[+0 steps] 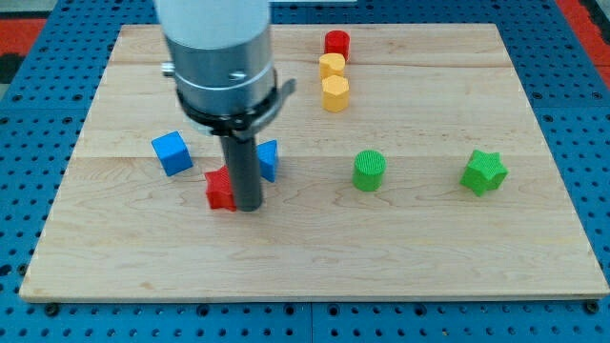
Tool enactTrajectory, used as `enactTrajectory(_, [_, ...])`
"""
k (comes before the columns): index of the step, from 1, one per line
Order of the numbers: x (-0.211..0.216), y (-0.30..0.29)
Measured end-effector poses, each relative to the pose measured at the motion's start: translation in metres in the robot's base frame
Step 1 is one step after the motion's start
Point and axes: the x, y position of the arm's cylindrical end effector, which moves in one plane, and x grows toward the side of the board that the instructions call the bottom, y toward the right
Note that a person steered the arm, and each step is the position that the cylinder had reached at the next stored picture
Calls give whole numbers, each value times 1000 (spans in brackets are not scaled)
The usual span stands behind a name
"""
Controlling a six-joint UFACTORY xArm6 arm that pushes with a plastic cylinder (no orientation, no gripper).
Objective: Push the red star to the top right of the blue triangle
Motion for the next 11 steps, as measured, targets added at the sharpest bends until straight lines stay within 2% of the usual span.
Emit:
enactTrajectory(1, [-1, 1])
enactTrajectory(2, [5, -33])
enactTrajectory(3, [21, -103])
enactTrajectory(4, [25, -124])
enactTrajectory(6, [-4, -41])
enactTrajectory(7, [-25, -25])
enactTrajectory(8, [-10, -17])
enactTrajectory(9, [-14, -37])
enactTrajectory(10, [-50, -37])
enactTrajectory(11, [-63, -31])
